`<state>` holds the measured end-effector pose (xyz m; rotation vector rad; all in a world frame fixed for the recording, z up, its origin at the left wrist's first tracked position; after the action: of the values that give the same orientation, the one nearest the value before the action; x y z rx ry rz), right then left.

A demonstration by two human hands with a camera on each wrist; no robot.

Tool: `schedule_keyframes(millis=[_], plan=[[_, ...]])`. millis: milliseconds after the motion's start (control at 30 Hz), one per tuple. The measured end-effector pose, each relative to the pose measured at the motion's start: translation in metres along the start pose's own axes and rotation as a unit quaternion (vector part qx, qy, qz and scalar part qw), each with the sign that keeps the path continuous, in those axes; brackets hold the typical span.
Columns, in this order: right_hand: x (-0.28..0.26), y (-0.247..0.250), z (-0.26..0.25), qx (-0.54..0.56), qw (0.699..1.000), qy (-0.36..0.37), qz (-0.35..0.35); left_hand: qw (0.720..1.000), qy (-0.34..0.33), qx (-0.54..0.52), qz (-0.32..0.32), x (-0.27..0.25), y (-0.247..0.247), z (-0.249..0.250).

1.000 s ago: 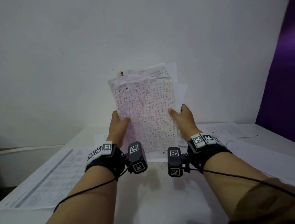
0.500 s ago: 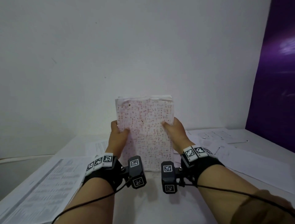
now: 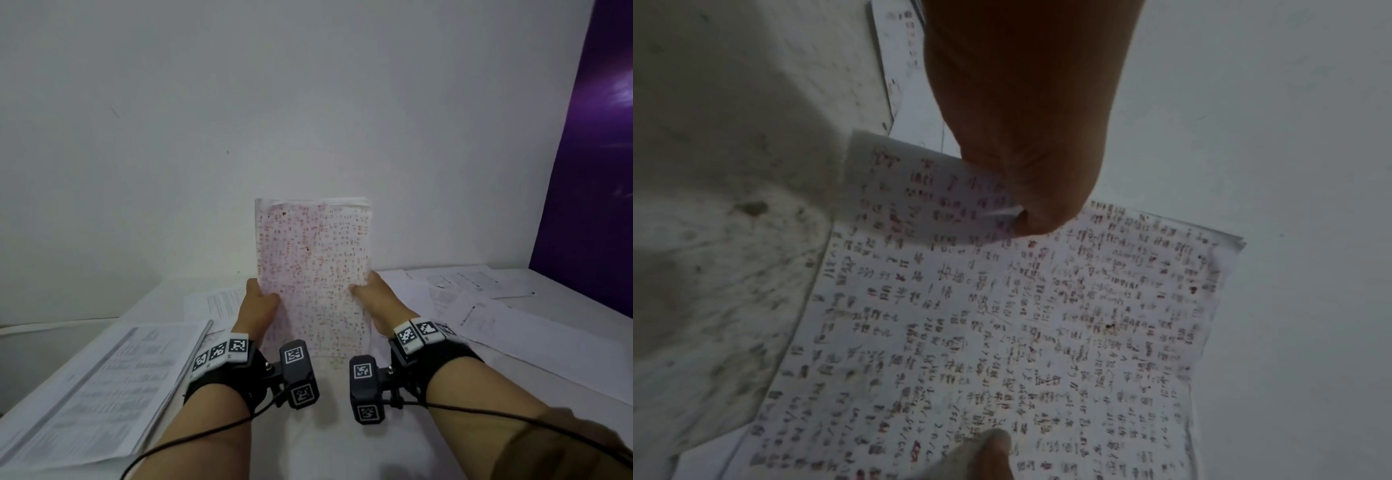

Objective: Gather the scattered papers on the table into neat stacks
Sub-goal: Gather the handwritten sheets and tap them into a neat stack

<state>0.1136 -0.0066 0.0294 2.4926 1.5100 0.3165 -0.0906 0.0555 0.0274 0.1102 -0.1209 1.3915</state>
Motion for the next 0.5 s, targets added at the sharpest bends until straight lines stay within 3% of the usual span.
schedule_keyframes(millis=[100,200,400,500], plan=[[-0.002,-0.009,-0.016,-0.047,0.998,0.029,0.008,0.999,-0.023,0.013,0.034,0.01,0.022,0.009],[-0.007,-0.039,-0.035,-0.049,0.997,0.049,-0.027,0.993,-0.037,0.034,0.104,0.023,0.06,0.02],[-0.016,-0.142,-0.047,-0.001,0.993,0.022,-0.115,0.96,-0.062,0.125,0.244,0.024,0.151,0.028],[-0.028,-0.197,-0.046,0.021,0.986,-0.015,-0.166,0.958,-0.071,0.125,0.249,0.013,0.185,0.021]])
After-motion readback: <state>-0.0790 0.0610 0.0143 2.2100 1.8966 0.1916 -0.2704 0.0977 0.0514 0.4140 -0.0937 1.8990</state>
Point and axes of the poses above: each hand's wrist, its own x-axis towards the middle knuckle, its own y-axis out of the back of the hand, z = x × y, the point moved 3 cm from there along x, towards the middle knuckle, and after that the axes turned 9 degrees about -x, right-handed, at the moved point
